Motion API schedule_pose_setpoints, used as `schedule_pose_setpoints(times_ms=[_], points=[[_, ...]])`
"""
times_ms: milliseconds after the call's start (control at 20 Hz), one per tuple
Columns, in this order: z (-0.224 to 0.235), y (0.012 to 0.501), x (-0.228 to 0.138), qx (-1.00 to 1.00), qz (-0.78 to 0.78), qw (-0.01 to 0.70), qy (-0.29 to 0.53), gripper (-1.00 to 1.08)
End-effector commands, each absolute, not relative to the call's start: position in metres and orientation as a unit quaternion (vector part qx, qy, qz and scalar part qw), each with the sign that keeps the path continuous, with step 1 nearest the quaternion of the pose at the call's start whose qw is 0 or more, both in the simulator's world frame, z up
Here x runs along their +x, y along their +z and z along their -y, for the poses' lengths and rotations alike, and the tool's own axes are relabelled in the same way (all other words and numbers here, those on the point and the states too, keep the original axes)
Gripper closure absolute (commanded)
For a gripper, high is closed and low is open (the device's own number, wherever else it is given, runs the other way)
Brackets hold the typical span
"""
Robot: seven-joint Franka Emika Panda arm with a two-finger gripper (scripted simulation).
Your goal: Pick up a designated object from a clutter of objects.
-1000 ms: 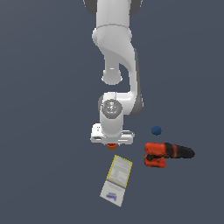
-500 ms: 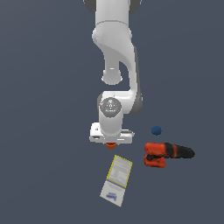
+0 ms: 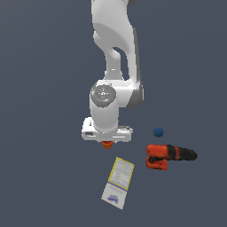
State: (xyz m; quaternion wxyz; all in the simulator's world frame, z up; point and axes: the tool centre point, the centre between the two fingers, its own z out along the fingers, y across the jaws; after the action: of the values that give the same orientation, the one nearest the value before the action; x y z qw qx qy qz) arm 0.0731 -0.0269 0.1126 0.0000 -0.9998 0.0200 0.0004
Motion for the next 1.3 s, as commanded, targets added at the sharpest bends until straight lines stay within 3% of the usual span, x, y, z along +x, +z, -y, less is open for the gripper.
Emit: schedule_pose_setpoints(times_ms=[0,800,1250], points=[[0.035,0.137,0.077,-1.0,-0.02,0.0,0.0,1.08],[0.094,0.303,0.106,-1.0,-0.02,0.0,0.0,1.08],[0.119,0.373,0.121,-1.0,-0.02,0.0,0.0,1.08]])
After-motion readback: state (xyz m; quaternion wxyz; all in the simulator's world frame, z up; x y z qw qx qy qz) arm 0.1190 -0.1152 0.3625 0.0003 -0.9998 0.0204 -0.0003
